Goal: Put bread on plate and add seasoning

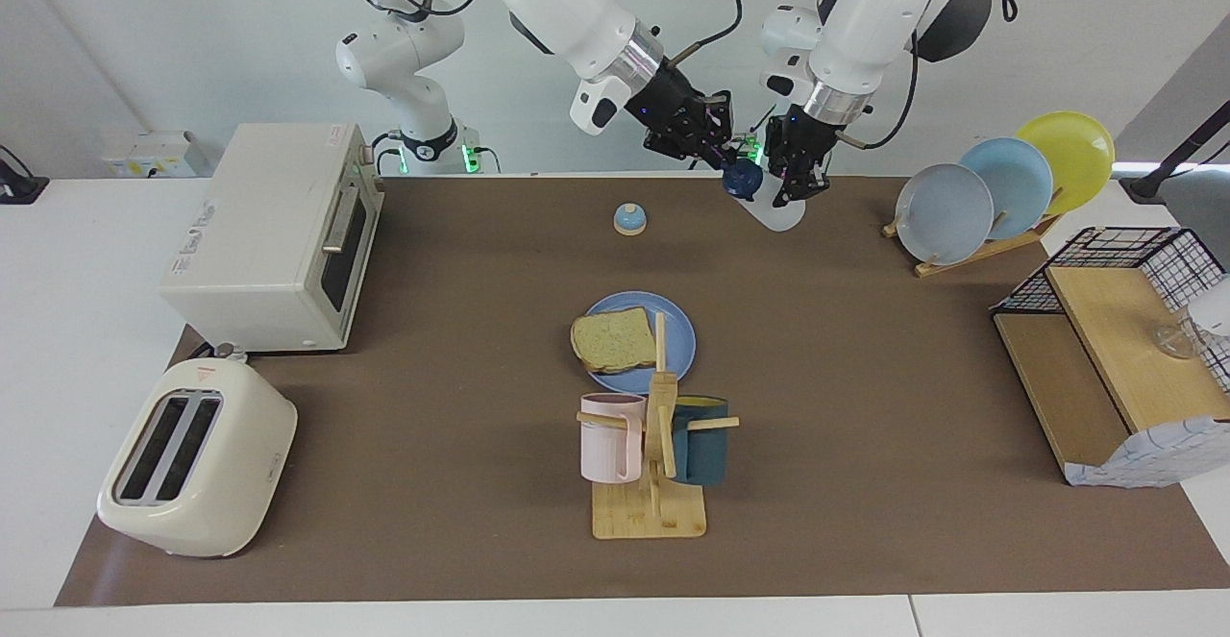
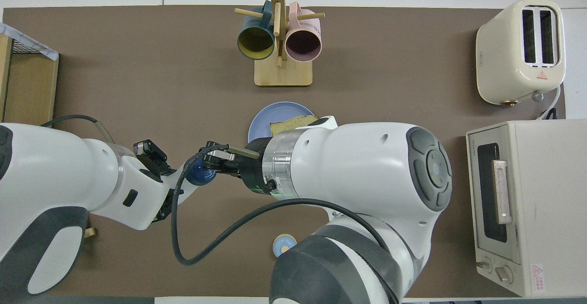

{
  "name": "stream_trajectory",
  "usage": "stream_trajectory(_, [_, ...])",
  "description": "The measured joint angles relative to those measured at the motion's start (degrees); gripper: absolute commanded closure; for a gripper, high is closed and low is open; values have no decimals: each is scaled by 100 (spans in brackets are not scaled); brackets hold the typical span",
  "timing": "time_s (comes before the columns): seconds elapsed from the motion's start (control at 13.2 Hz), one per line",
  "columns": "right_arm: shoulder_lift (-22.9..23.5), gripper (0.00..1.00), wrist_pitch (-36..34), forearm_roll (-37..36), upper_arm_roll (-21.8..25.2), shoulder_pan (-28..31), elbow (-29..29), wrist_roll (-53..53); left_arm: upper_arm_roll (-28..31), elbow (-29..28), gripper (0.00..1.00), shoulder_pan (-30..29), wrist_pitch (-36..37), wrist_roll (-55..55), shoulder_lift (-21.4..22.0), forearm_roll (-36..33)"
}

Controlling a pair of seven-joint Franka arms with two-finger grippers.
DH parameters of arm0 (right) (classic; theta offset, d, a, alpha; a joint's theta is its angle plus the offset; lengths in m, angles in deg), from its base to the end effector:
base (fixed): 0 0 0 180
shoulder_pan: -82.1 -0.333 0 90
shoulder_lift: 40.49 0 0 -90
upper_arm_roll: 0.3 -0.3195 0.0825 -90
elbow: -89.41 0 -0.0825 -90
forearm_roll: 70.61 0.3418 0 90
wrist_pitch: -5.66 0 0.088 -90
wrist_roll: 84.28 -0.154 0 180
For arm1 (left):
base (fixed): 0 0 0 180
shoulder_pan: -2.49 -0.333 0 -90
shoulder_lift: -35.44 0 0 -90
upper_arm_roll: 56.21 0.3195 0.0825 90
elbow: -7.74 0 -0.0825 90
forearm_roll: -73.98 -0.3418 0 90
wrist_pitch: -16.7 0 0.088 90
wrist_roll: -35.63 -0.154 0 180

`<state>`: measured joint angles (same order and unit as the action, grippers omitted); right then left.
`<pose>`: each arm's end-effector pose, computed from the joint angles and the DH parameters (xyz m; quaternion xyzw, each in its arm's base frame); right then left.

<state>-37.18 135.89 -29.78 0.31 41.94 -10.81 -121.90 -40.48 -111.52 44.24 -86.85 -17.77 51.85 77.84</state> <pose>0.4401 0.4151 0.5638 -0.9145 0.1423 0.0247 0.3780 0.3886 -0.1894 0.5103 0.7690 -0.6353 0.0171 0.0689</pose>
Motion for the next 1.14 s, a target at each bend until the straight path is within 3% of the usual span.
stream_trajectory(0.23, [0, 77, 28, 0, 0, -1, -3, 0, 0, 0, 100, 0, 0, 0, 0, 0])
stream_trajectory(0.45, [0, 100, 62, 0, 0, -1, -6, 0, 0, 0, 100, 0, 0, 0, 0, 0])
stream_trajectory(1.14, [-8, 100, 66, 11, 3, 62, -24, -16, 9, -3, 100, -2, -16, 4, 1, -6])
